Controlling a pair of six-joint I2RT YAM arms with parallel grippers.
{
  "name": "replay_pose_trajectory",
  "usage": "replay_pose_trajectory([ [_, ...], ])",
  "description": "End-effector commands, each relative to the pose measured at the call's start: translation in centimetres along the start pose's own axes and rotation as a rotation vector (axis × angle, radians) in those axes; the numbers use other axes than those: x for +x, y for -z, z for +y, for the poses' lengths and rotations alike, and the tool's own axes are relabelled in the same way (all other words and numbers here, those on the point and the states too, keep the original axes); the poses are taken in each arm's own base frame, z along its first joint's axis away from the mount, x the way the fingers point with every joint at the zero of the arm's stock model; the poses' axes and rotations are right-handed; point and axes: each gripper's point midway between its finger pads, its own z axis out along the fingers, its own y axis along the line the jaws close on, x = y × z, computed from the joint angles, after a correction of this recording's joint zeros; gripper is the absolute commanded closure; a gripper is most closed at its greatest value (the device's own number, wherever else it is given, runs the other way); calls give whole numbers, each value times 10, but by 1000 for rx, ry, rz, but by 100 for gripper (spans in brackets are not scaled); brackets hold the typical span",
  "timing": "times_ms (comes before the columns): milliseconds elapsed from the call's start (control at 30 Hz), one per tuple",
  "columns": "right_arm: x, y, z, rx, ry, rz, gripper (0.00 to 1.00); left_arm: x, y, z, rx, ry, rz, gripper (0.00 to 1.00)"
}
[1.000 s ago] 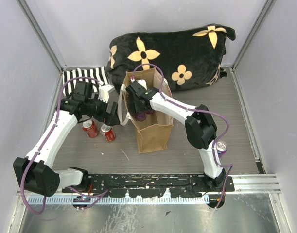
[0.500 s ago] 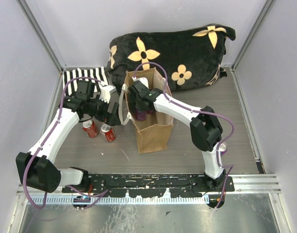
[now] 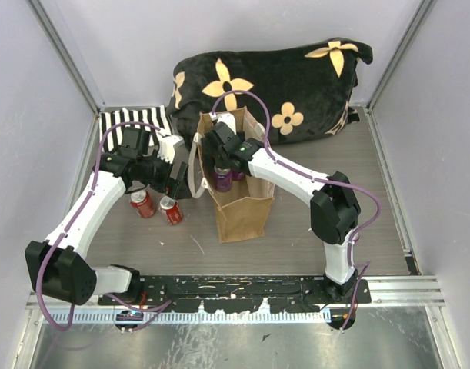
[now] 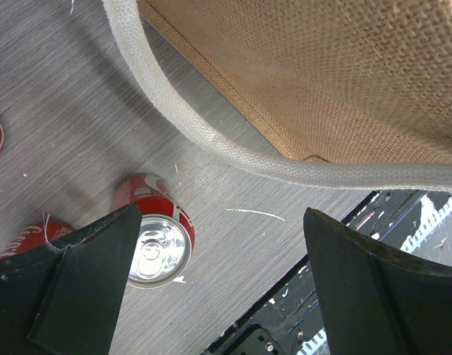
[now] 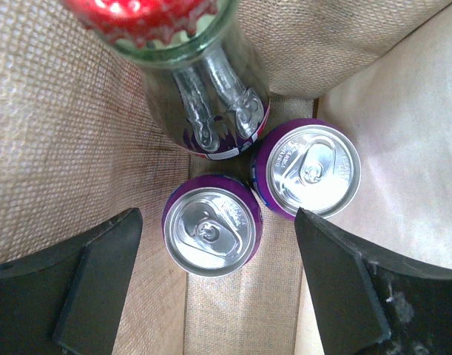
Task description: Place the beverage into the canvas bag
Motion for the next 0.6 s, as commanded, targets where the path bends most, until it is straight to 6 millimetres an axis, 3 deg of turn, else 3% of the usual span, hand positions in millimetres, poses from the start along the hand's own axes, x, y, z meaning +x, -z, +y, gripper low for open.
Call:
replay_pose_trajectory([
  [0, -68, 55, 0, -15, -61, -192, 10, -17, 8, -2, 2, -48, -57, 2],
  [167, -123, 113, -29, 75, -99, -341, 10, -21, 12, -7, 21, -67, -74, 2],
  [300, -145, 154, -66, 171, -132, -402, 9, -21, 12, -11, 42, -79, -79, 2],
  [433, -129, 172, -134, 319, -231, -312, 9, -26, 24, -20, 53, -117, -122, 2],
  [567, -83, 181, -196, 422, -346, -155, 9, -30, 29, -24, 59, -128, -134, 2],
])
